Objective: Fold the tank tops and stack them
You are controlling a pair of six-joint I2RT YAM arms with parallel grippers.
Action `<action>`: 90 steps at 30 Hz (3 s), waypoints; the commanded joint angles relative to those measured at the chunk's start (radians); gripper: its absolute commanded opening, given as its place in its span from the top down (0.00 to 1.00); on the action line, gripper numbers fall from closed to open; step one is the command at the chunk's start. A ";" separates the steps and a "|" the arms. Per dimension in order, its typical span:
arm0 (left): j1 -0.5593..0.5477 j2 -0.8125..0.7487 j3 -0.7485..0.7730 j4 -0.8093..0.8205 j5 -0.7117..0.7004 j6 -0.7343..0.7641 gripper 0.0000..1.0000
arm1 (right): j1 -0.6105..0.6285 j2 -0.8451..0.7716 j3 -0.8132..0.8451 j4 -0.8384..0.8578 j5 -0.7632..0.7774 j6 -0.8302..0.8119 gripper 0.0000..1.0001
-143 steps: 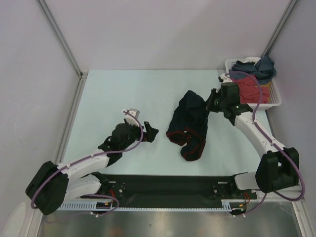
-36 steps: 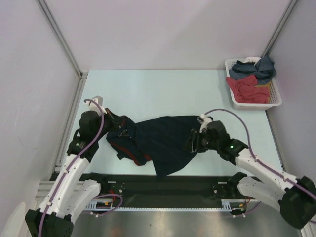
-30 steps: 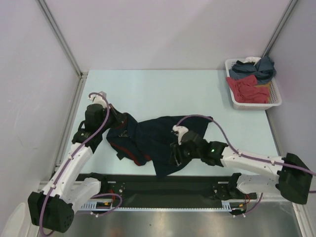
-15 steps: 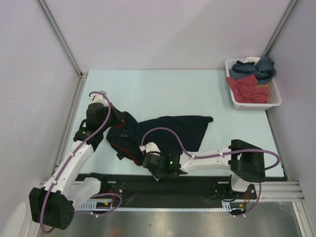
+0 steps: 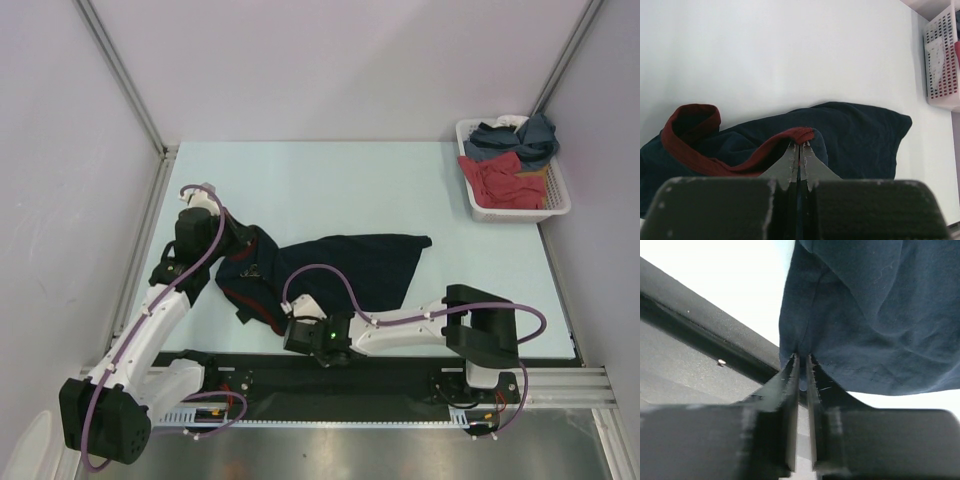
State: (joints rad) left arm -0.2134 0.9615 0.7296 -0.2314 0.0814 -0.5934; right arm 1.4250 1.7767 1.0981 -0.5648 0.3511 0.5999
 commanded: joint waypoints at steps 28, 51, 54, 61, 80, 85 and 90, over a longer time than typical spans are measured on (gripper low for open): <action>0.144 0.042 0.663 -0.148 0.199 0.139 1.00 | -1.057 -0.528 0.657 -0.120 -0.342 -0.373 1.00; 0.144 -0.296 0.812 -0.217 0.156 0.138 0.99 | -1.072 -0.759 0.945 -0.194 -0.540 -0.391 1.00; 0.146 -0.244 0.695 -0.146 0.182 0.119 1.00 | -1.071 -0.692 0.858 -0.167 -0.508 -0.411 1.00; 0.144 -0.104 0.302 0.199 0.140 0.053 1.00 | -1.223 -0.579 0.493 0.067 -0.495 -0.315 1.00; 0.144 0.986 0.699 0.650 0.076 -0.013 1.00 | -1.402 0.489 0.994 0.471 -0.643 -0.022 1.00; 0.146 1.229 1.005 0.499 0.054 -0.025 0.79 | -1.410 0.745 1.278 0.523 -0.565 -0.012 0.20; 0.149 1.370 1.344 0.187 -0.023 -0.007 0.01 | -1.411 0.771 1.337 0.503 -0.520 -0.038 0.00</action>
State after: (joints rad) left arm -0.0715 2.3283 1.9347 0.1574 0.1223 -0.6262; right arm 0.0208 2.5584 2.4210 -0.0860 -0.2127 0.5762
